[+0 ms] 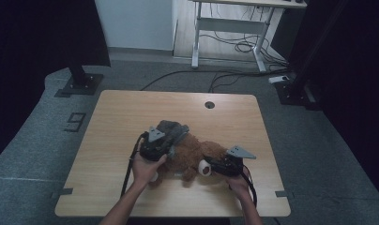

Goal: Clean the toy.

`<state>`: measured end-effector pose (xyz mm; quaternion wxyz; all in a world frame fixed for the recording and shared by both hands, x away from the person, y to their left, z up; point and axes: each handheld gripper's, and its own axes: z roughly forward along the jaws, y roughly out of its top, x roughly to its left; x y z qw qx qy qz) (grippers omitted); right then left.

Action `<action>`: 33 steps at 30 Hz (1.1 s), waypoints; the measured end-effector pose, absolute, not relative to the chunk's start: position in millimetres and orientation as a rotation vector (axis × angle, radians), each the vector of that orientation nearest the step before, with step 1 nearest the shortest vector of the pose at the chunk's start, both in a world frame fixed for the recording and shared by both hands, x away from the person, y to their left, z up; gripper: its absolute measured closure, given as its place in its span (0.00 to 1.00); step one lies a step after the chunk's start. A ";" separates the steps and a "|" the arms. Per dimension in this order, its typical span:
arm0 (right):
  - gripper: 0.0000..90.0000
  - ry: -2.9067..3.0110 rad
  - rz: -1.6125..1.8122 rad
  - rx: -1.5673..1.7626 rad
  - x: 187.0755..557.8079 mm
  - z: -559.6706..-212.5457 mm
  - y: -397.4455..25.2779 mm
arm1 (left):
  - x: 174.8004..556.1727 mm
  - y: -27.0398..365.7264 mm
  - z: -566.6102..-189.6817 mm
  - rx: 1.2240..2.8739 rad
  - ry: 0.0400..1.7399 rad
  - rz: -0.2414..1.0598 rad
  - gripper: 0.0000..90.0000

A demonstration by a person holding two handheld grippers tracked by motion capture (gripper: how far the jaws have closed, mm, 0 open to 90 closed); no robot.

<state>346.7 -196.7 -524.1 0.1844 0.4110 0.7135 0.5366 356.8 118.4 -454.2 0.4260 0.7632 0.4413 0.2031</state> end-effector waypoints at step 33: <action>0.37 2.012 1.529 1.149 347.3 -525.4 -197.6 | 358.0 63.0 -460.2 1.970 1.002 0.370 0.85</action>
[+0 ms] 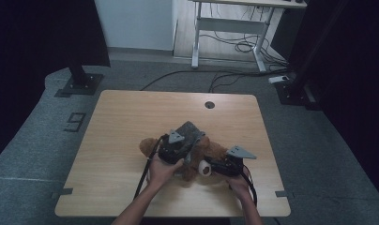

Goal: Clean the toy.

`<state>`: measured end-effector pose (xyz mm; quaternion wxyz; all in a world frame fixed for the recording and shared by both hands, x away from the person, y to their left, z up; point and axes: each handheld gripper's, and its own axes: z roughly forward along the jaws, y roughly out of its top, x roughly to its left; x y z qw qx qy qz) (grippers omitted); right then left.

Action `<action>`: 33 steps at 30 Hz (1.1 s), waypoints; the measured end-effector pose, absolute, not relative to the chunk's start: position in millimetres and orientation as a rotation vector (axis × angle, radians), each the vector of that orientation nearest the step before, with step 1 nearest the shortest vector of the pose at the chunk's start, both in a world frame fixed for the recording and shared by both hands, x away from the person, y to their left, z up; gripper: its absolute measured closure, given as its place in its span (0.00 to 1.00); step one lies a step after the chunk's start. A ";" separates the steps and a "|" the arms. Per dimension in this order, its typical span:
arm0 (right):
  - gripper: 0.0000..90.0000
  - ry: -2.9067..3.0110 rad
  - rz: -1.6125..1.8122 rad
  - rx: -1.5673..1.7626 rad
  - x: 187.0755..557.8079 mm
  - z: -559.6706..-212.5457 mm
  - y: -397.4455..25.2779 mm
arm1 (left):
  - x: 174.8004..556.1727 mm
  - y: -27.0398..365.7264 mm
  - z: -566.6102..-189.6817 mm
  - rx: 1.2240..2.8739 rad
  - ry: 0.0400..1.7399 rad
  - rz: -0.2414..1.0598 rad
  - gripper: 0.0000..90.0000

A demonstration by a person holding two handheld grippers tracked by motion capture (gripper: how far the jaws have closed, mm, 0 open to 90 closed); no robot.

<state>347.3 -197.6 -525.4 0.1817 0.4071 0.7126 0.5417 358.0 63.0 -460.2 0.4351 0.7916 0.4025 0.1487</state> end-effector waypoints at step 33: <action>0.37 2.000 1.552 1.159 347.7 -527.2 -199.1 | 357.5 121.5 -396.4 1.812 1.024 0.467 0.85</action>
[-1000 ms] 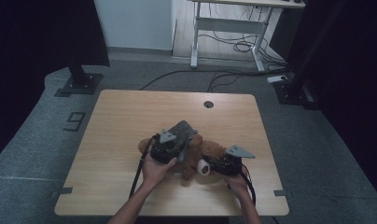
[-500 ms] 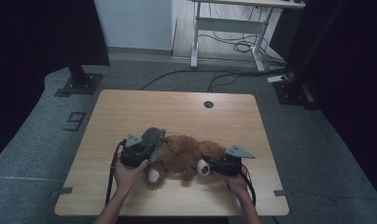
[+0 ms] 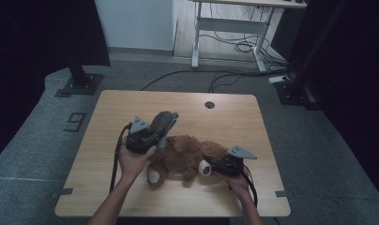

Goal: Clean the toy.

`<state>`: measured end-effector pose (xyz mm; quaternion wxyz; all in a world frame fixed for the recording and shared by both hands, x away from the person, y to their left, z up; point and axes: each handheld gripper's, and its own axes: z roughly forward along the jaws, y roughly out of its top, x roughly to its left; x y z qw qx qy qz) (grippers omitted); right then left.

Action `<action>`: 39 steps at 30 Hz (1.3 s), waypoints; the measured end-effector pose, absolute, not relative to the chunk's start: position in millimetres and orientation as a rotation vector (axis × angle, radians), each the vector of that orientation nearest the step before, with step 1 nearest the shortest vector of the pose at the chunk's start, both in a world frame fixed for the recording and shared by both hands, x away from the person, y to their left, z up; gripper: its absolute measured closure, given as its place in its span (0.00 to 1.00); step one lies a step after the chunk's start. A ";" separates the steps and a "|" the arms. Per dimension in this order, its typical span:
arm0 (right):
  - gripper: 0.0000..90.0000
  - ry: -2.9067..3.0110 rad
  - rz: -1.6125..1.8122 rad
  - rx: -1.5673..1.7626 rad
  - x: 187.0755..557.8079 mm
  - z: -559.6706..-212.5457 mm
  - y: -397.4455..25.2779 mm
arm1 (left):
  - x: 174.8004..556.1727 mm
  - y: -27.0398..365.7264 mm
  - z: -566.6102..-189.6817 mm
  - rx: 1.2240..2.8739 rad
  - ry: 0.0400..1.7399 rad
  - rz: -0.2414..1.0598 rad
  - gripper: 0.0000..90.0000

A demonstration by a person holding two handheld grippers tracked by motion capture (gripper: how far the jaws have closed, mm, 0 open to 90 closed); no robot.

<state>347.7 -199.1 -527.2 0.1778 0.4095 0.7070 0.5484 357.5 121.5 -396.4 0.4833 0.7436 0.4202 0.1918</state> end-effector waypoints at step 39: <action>0.37 2.000 1.551 1.149 347.2 -528.1 -198.7 | 361.5 66.5 -444.2 1.922 0.977 0.297 0.86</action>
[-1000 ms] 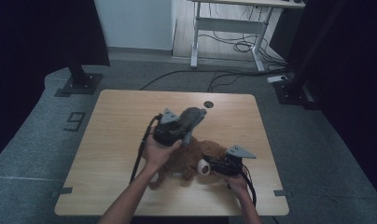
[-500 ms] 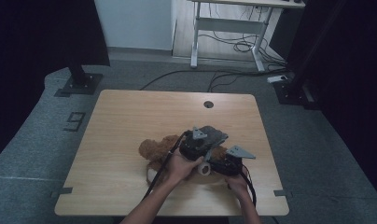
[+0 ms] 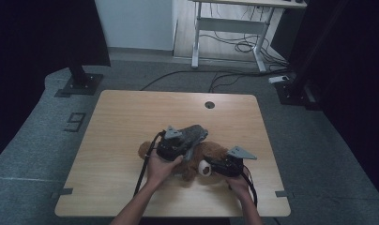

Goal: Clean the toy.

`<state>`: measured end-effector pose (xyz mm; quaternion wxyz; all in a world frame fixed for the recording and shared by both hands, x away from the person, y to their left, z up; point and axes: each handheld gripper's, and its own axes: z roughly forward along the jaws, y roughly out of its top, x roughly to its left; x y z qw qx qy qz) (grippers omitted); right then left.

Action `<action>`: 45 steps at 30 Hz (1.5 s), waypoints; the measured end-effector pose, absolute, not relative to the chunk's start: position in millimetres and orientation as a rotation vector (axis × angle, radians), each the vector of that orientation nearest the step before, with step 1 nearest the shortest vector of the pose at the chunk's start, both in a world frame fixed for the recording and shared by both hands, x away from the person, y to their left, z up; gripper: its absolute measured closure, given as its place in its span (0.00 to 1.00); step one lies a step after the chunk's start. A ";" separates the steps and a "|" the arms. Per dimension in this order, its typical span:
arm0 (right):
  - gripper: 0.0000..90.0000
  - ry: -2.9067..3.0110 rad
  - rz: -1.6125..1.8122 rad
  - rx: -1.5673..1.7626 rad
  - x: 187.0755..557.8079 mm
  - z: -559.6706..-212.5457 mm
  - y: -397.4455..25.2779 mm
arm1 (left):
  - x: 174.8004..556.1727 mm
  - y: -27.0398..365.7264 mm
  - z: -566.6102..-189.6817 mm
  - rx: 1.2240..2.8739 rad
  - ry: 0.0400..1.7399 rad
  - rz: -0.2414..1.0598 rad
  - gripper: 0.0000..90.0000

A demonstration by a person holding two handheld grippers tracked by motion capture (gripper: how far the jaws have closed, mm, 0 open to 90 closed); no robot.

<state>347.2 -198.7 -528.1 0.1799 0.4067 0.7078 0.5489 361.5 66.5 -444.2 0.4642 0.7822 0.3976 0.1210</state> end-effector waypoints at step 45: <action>0.36 1.994 1.572 1.171 348.9 -529.8 -201.2 | 357.8 -33.0 -422.4 2.059 0.829 0.261 0.85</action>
